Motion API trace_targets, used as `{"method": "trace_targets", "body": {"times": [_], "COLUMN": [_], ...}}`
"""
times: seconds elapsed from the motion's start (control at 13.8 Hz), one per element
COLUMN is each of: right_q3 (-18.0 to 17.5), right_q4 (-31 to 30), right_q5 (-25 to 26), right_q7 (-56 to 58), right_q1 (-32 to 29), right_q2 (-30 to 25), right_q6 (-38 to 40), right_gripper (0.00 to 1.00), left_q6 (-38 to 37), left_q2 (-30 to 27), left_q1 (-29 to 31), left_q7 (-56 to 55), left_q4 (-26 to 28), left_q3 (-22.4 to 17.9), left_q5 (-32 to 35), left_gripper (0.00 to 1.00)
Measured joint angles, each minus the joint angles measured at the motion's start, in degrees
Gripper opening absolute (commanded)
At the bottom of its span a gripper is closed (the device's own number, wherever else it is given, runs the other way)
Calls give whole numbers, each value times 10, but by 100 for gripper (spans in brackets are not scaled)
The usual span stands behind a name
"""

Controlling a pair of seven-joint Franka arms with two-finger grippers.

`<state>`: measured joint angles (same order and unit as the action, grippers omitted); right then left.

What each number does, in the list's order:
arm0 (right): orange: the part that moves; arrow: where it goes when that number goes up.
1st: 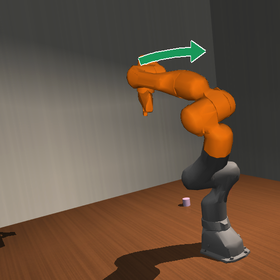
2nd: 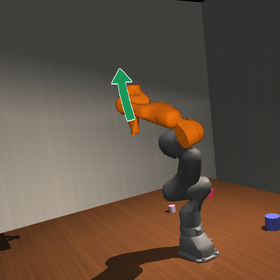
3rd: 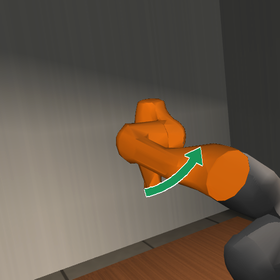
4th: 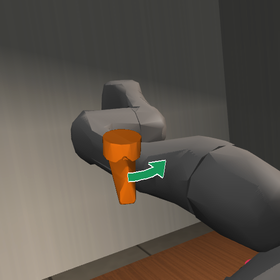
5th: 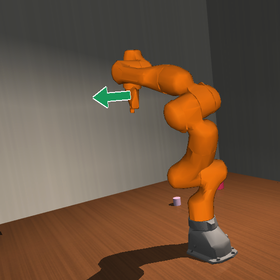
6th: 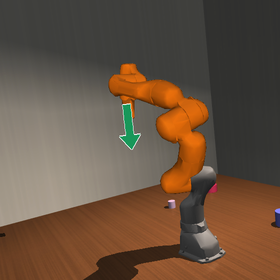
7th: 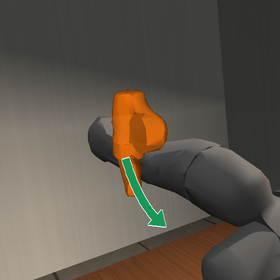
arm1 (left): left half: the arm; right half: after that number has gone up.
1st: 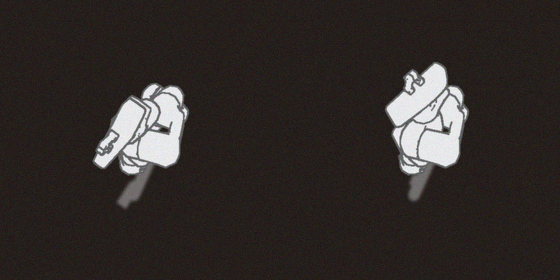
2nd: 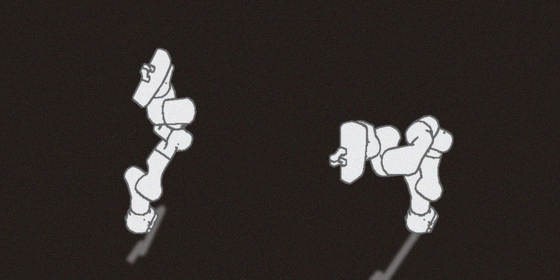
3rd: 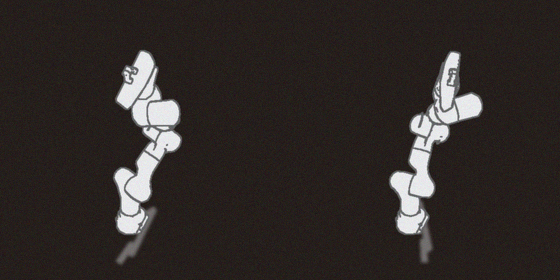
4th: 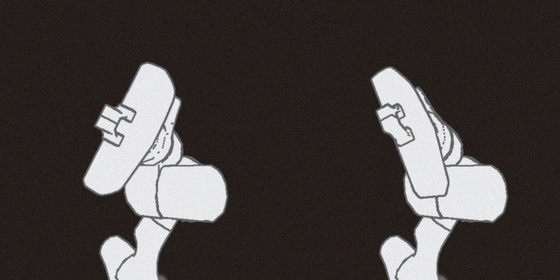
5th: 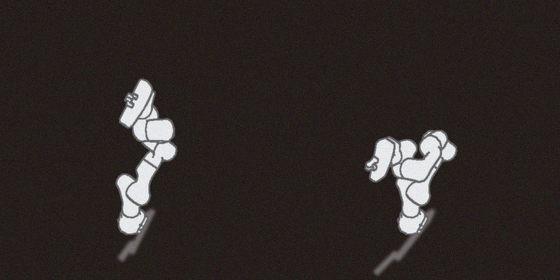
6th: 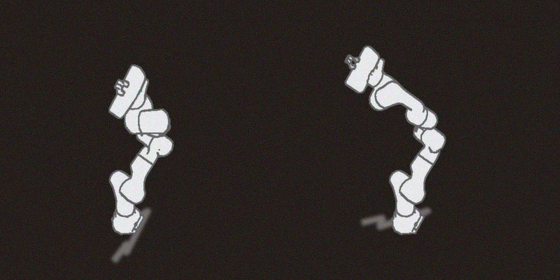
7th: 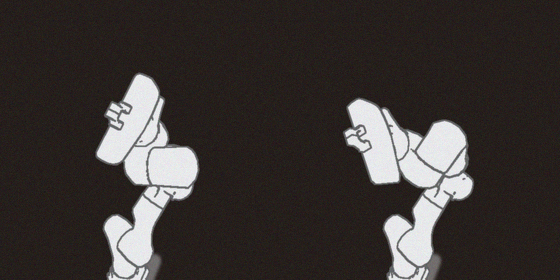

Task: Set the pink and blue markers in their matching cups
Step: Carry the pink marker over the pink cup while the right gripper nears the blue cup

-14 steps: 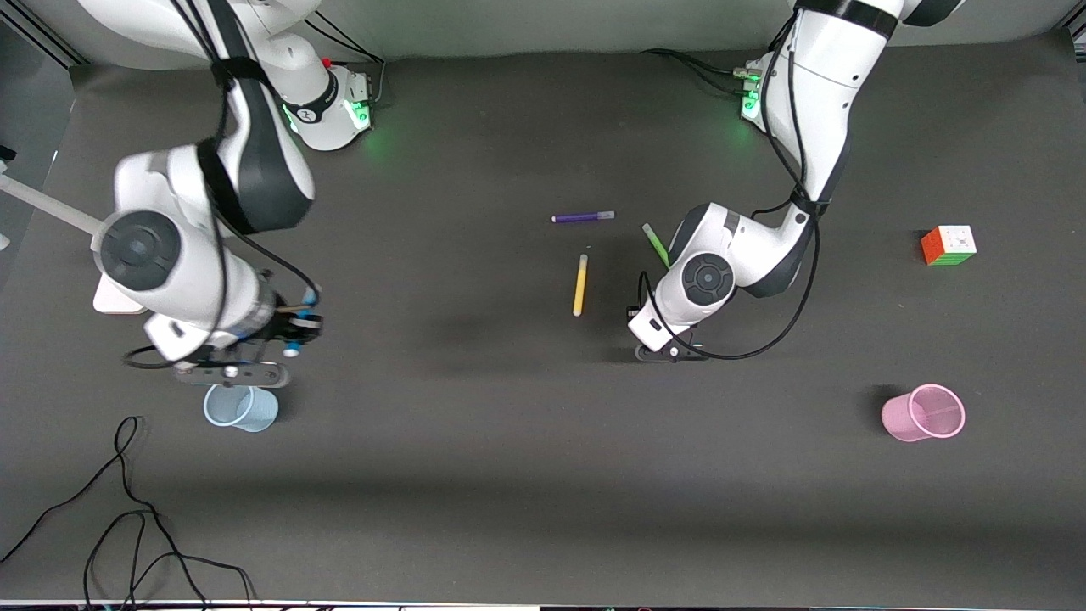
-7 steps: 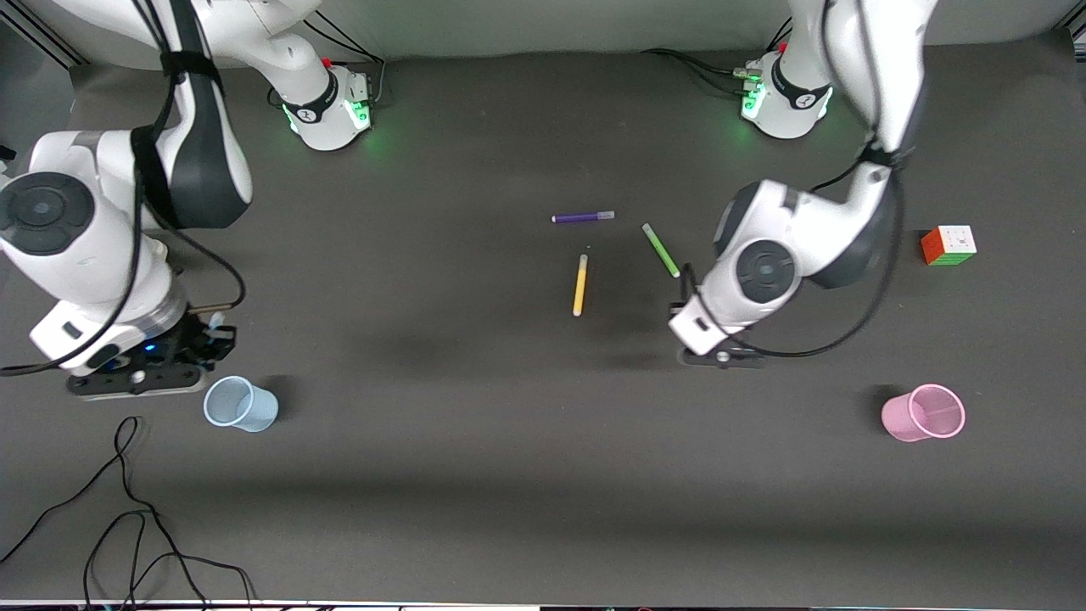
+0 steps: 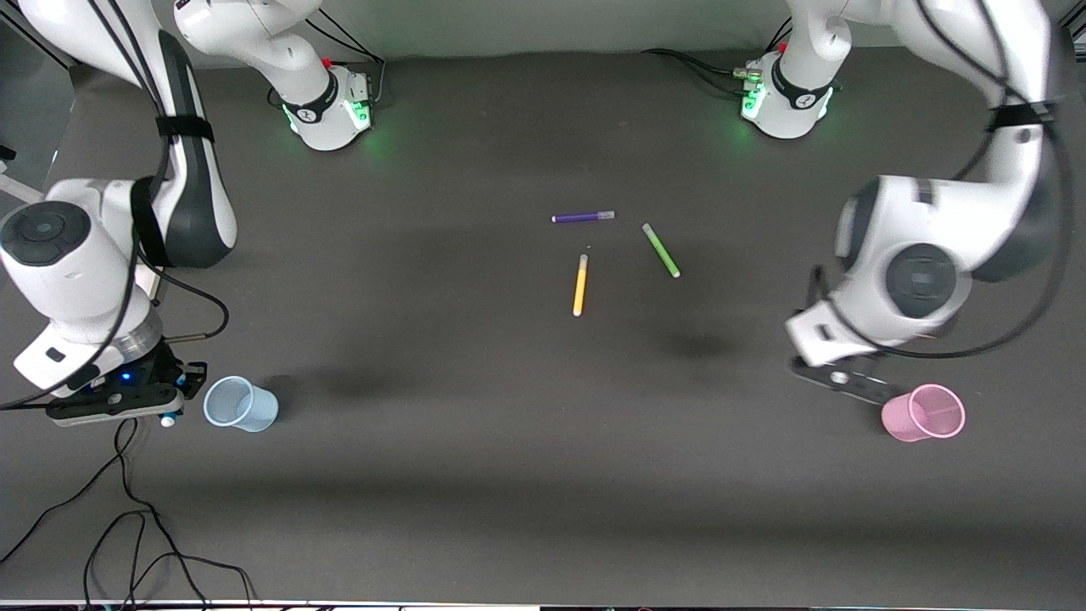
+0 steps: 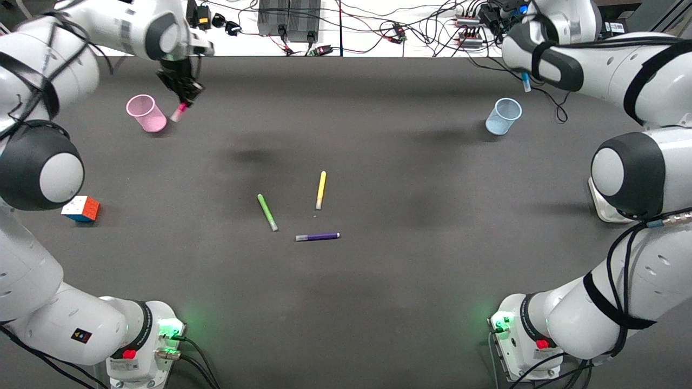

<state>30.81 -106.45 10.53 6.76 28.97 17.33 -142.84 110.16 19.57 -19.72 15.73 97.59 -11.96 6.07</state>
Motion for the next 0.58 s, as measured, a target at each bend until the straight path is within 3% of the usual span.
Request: {"method": "trace_targets", "body": {"times": [0.29, 0.58], "right_q3": [1, 1], "right_q4": [-78, -135], "right_q5": [0, 0], "right_q7": [1, 0], "right_q1": [-10, -13], "right_q2": [9, 10], "right_q6": [-154, -269], "right_gripper": [0, 0], "left_q6": [56, 175], "left_q2": [6, 40], "left_q1": [87, 150], "left_q7": [212, 393], "left_q4": [-9, -8], "left_q3": [-4, -4], "left_q5": [2, -1], "left_gripper": [0, 0]}}
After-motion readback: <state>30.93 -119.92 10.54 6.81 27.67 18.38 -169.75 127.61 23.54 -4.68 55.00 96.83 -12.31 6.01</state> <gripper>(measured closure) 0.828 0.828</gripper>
